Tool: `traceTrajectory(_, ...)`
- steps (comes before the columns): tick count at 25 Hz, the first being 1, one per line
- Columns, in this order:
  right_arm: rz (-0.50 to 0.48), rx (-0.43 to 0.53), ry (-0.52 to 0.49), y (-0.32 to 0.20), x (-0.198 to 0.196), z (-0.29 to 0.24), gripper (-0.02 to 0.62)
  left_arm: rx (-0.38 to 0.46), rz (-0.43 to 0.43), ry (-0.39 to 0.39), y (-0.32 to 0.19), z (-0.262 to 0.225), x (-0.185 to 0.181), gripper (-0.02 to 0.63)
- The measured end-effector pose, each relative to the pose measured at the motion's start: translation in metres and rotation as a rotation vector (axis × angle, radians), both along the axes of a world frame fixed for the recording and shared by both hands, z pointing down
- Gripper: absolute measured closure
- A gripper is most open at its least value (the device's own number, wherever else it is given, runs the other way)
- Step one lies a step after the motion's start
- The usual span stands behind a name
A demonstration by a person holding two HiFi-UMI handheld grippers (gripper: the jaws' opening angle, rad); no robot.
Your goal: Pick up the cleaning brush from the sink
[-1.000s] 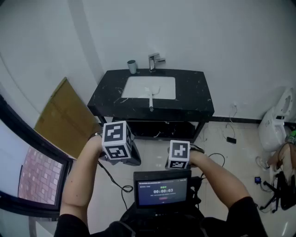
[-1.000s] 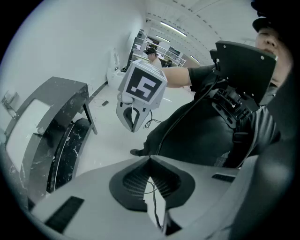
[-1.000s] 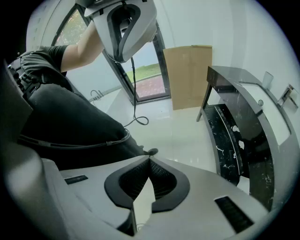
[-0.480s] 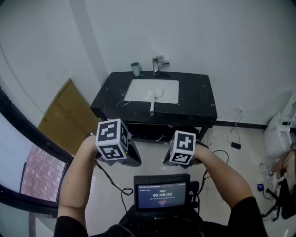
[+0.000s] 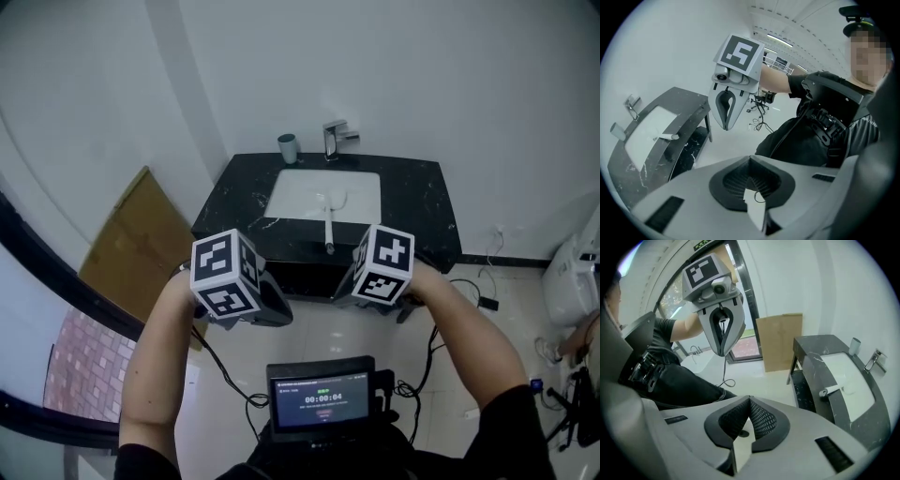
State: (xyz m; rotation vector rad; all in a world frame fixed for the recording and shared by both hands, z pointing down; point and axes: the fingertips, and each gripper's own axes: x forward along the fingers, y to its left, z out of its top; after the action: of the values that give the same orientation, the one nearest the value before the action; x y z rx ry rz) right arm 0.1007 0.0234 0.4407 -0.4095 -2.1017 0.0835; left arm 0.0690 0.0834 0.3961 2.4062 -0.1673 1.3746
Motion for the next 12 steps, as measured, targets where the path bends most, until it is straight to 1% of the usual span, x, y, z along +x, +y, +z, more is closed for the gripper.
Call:
traceTrajectory(3,0.076,-0.018,-0.033,-0.032,-0.055,-0.014,0.588,0.028,0.007,0.015,-0.029,-0.007,-0.055,0.606)
traceTrajectory(6,0.150,-0.012,-0.072,-0.038,-0.099,-0.030,0.588,0.069,-0.013,0.002,-0.036,-0.015,-0.104,0.606)
traceTrajectory(8,0.193,-0.003,-0.102,-0.045,-0.123,-0.042,0.588,0.094,-0.033,0.009,-0.045,-0.022,-0.132,0.606)
traceTrajectory(9,0.218,-0.005,-0.117,-0.061,-0.138,-0.047,0.588,0.103,-0.035,0.023,-0.061,-0.024,-0.147,0.606)
traceTrajectory(12,0.304,0.008,-0.140,-0.137,-0.182,-0.054,0.588,0.123,-0.058,0.077,-0.135,-0.024,-0.192,0.606)
